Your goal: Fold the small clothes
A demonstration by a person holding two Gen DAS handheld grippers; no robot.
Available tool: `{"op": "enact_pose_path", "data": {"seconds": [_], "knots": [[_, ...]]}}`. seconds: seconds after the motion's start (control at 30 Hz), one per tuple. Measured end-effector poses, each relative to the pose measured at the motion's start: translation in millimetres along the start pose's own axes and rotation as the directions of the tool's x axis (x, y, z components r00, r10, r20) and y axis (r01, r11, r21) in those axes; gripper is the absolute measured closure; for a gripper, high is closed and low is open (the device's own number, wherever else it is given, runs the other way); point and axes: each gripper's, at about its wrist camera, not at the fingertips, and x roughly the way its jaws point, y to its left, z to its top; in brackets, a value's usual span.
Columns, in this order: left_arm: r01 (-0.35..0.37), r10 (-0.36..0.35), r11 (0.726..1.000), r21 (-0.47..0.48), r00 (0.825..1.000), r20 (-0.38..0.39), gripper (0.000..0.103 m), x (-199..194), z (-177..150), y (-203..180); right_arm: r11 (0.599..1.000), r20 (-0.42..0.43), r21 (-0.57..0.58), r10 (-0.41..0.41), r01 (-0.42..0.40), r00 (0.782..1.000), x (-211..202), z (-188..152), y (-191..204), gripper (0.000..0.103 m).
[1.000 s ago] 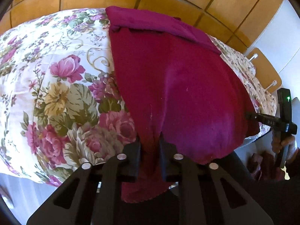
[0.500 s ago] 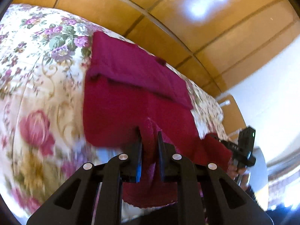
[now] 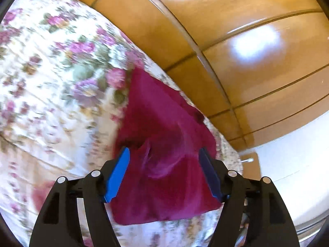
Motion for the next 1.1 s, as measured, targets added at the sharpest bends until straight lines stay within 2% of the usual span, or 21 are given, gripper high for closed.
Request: {"op": "enact_pose_path", "data": {"seconds": [0.1, 0.2, 0.27, 0.33, 0.37, 0.4, 0.43, 0.47, 0.5, 0.53, 0.57, 0.63, 0.83, 0.97, 1.1], "knots": [[-0.094, 0.097, 0.991, 0.091, 0.995, -0.029, 0.034, 1, -24, 9, 0.999, 0.012, -0.013, -0.050, 0.051, 0.999, -18, -16, -13, 0.015], [-0.112, 0.128, 0.979, 0.168, 0.988, -0.083, 0.034, 12, -56, 20, 0.993, -0.008, -0.031, -0.113, 0.112, 0.994, -26, -39, -28, 0.015], [-0.106, 0.130, 0.973, 0.204, 0.986, -0.106, 0.034, 19, -73, 22, 0.985, -0.038, -0.067, -0.163, 0.160, 0.986, -22, -54, -32, 0.026], [-0.113, 0.139, 0.963, 0.244, 0.986, -0.096, 0.034, 21, -87, 19, 0.965, -0.063, -0.133, -0.236, 0.226, 0.970, -7, -66, -31, 0.051], [-0.125, 0.152, 0.953, 0.276, 0.985, -0.080, 0.036, 24, -91, 16, 0.960, -0.064, -0.150, -0.249, 0.237, 0.966, -1, -68, -29, 0.056], [-0.131, 0.158, 0.945, 0.298, 0.985, -0.070, 0.041, 26, -93, 13, 0.958, -0.062, -0.160, -0.252, 0.240, 0.966, 5, -68, -28, 0.066], [-0.129, 0.158, 0.942, 0.310, 0.985, -0.071, 0.053, 29, -94, 11, 0.955, -0.060, -0.169, -0.256, 0.243, 0.965, 12, -66, -28, 0.074], [-0.131, 0.165, 0.938, 0.320, 0.983, -0.083, 0.061, 33, -92, 8, 0.954, -0.061, -0.172, -0.260, 0.246, 0.964, 16, -64, -26, 0.075], [-0.134, 0.173, 0.933, 0.333, 0.981, -0.088, 0.068, 33, -91, 6, 0.955, -0.057, -0.170, -0.257, 0.244, 0.965, 17, -61, -24, 0.081], [-0.136, 0.178, 0.928, 0.348, 0.980, -0.091, 0.081, 36, -88, 2, 0.959, -0.056, -0.163, -0.243, 0.231, 0.968, 16, -58, -23, 0.084], [-0.129, 0.174, 0.922, 0.364, 0.980, -0.092, 0.086, 33, -85, 0, 0.963, -0.054, -0.159, -0.227, 0.217, 0.972, 12, -55, -21, 0.085], [-0.106, 0.149, 0.921, 0.374, 0.985, -0.087, 0.091, 21, -83, -1, 0.968, -0.041, -0.162, -0.200, 0.191, 0.979, 3, -49, -19, 0.087], [-0.053, 0.105, 0.911, 0.410, 0.989, -0.108, 0.093, -8, -86, -5, 0.978, -0.049, -0.140, -0.165, 0.157, 0.985, -28, -56, -13, 0.089], [-0.041, 0.107, 0.903, 0.427, 0.985, -0.133, 0.093, -34, -110, 0, 0.980, -0.086, -0.137, -0.157, 0.144, 0.984, -47, -78, -10, 0.089], [-0.077, 0.160, 0.909, 0.410, 0.972, -0.171, 0.093, -55, -149, 20, 0.975, -0.169, -0.141, -0.194, 0.172, 0.966, -61, -116, -24, 0.089]]}}
